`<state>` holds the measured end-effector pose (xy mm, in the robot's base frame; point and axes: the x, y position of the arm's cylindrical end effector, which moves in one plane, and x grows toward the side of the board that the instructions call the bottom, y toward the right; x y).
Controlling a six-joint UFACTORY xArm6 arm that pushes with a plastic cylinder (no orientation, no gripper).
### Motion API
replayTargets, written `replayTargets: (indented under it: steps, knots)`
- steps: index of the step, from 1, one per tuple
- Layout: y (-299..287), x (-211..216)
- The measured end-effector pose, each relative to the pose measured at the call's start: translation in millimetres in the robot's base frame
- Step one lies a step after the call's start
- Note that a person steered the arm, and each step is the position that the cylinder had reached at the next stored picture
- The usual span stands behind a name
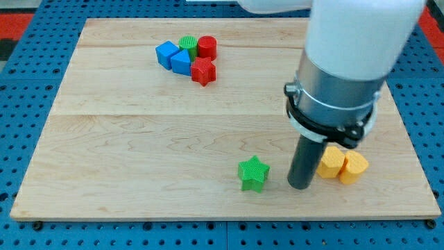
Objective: Move the green star to the red star
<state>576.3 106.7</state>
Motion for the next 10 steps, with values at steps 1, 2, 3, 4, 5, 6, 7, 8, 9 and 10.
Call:
replayTargets:
  steps: [1,2,3,4,5,6,7,8,9,10]
  knots:
    - [-31.9,2.6]
    - [-65.3,-23.8]
    - [-70.2,-79.6]
    - [-65.6,-92.1]
    - [-37.0,-65.5]
    - [-5.8,-43.8]
    - [-18.8,-19.9]
    - [-59.3,-12.1]
    - [-106.3,-19.5]
    - [-116.3,-54.5]
